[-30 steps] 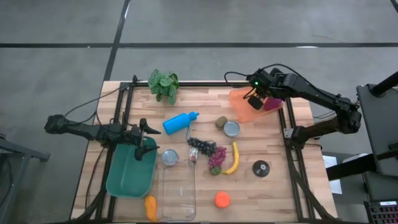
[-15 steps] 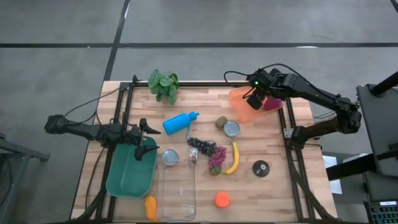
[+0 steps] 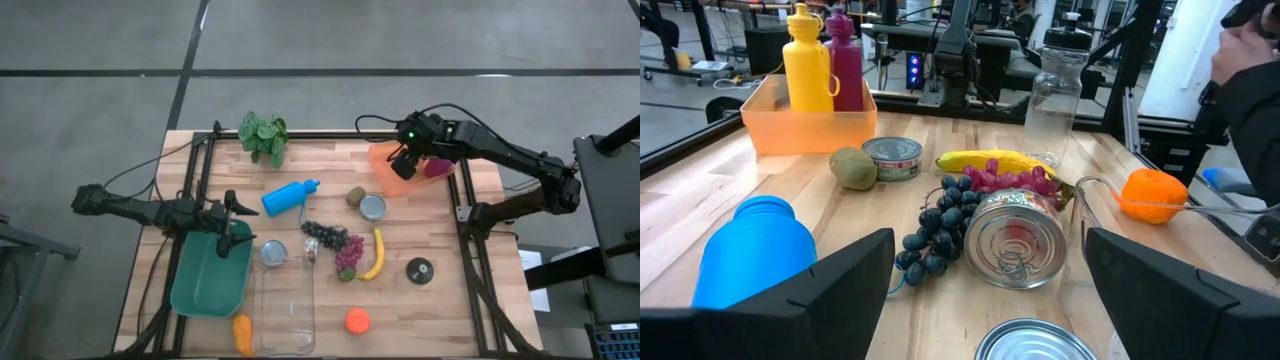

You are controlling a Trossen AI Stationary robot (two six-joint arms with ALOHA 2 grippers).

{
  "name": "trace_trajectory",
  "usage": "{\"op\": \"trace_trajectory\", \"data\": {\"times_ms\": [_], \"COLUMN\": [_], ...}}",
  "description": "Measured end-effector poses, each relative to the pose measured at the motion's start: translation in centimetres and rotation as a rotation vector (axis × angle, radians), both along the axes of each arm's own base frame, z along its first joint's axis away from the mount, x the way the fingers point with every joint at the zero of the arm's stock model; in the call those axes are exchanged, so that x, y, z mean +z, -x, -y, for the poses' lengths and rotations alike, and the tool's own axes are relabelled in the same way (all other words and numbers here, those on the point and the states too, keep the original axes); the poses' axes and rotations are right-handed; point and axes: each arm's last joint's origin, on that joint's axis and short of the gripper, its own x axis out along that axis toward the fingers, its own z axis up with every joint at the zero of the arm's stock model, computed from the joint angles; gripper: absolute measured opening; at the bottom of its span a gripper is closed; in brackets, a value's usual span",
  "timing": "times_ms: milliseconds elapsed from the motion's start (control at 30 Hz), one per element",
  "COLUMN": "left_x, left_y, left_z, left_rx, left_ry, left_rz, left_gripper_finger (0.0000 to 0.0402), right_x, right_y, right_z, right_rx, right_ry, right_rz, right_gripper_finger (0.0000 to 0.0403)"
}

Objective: Pick & Place Food Item
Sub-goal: Put the blue tumbler into the orange bin

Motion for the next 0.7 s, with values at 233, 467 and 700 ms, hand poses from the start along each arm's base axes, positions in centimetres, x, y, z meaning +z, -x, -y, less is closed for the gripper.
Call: {"op": "trace_trajectory", "data": {"times_ms": [233,467,700], "left_x": [0.0,0.0,0.0], "left_y": [0.0,0.0,0.0], "left_z": [0.0,0.0,0.0], "left_rx": [0.000,0.000,0.000], "left_ry": [0.000,0.000,0.000], "left_rz": [0.000,0.000,0.000], "left_gripper_finger": [0.0336,0.0336,0.0336], "right_x": [0.7,1.9,0.8], "right_y": [-2.0,-4.1,-4.7], "right_z": [-0.4,-1.2,-1.4], "right_rx": [0.150,0.459,0.611], "right_ry": [0.066,0.079,0.028], "right_rz": [0.139,0.345,0.406], "right_gripper_finger": [0.0184,0.0184,0.0184]}}
